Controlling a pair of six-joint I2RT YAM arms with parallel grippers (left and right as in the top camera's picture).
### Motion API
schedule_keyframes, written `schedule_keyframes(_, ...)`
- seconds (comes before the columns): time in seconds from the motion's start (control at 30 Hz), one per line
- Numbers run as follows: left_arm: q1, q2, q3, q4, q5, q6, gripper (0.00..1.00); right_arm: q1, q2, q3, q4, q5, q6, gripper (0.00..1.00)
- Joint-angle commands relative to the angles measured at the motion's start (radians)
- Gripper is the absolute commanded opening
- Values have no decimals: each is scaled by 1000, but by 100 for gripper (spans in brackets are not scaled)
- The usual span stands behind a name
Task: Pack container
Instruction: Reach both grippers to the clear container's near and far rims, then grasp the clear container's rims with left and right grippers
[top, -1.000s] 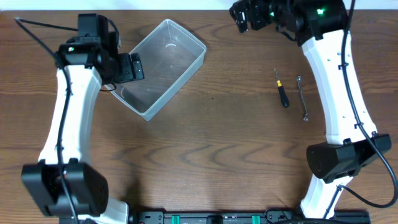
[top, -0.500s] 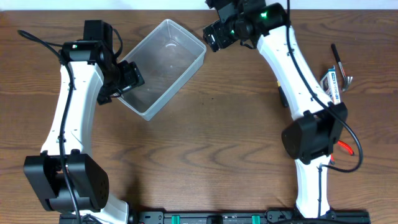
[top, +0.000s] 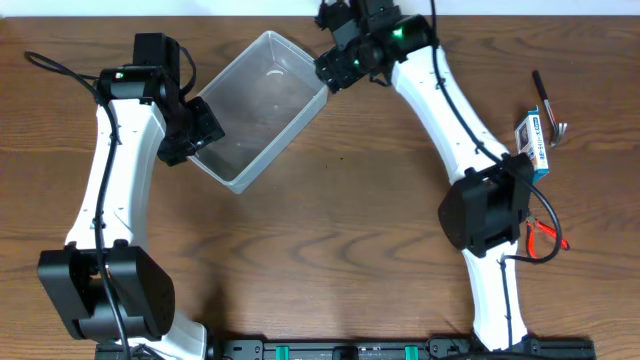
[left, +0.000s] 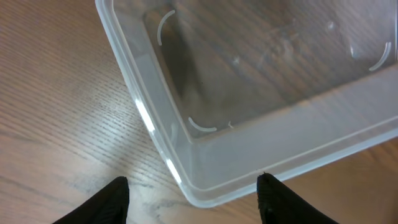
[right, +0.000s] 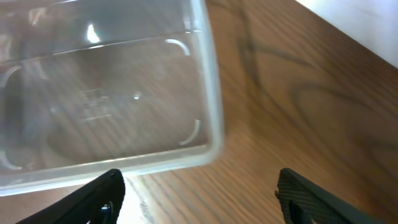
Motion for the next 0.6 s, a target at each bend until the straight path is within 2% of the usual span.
schedule_keyframes(0.0, 23, 16, -21, 1, 6, -25, 58, 29, 25, 14, 2, 0, -25, 83)
schedule_keyframes(0.57, 43, 139, -21, 14, 14, -27, 58, 37, 63, 14, -6, 11, -43, 80)
